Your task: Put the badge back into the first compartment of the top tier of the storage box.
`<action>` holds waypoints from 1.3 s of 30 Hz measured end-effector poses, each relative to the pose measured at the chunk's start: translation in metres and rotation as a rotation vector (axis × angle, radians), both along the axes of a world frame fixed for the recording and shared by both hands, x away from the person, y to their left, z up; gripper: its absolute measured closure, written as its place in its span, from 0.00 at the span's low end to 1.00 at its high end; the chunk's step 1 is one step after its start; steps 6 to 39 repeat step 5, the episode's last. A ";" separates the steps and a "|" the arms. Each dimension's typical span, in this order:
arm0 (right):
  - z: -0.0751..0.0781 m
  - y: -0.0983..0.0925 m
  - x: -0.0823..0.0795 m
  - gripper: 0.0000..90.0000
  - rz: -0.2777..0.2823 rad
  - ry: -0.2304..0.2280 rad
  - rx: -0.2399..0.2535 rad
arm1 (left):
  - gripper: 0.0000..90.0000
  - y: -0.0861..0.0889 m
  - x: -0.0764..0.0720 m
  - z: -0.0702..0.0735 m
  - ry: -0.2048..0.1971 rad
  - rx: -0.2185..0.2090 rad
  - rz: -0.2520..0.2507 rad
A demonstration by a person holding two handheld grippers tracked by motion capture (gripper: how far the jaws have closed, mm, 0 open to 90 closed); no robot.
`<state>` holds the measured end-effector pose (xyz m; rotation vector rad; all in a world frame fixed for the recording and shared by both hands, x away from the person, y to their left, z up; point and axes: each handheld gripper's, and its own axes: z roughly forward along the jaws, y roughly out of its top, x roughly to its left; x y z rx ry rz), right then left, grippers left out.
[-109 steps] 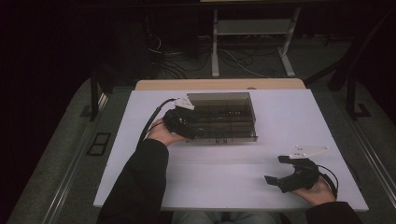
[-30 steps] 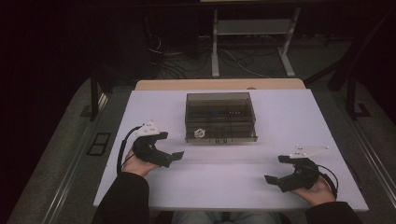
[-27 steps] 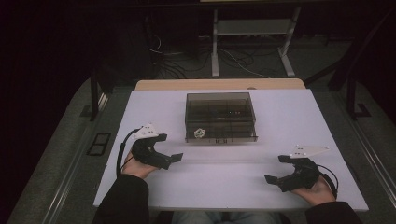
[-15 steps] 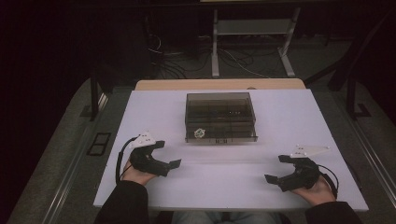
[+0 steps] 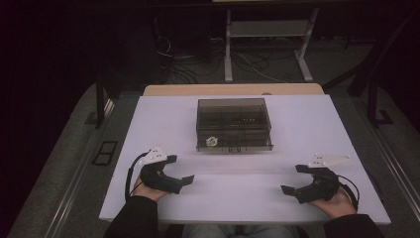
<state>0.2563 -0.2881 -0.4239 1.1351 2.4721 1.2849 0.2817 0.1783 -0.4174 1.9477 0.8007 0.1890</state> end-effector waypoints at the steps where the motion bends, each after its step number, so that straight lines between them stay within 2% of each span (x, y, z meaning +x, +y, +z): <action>1: 0.000 0.000 0.000 0.01 0.001 -0.003 0.000 | 0.00 -0.001 0.000 -0.001 -0.001 0.006 -0.006; 5: 0.000 -0.001 0.000 0.01 -0.009 0.001 0.007 | 0.00 -0.004 -0.002 -0.003 0.009 0.022 -0.023; 39: 0.000 -0.001 0.000 0.01 -0.009 0.001 0.007 | 0.00 -0.004 -0.002 -0.003 0.009 0.022 -0.023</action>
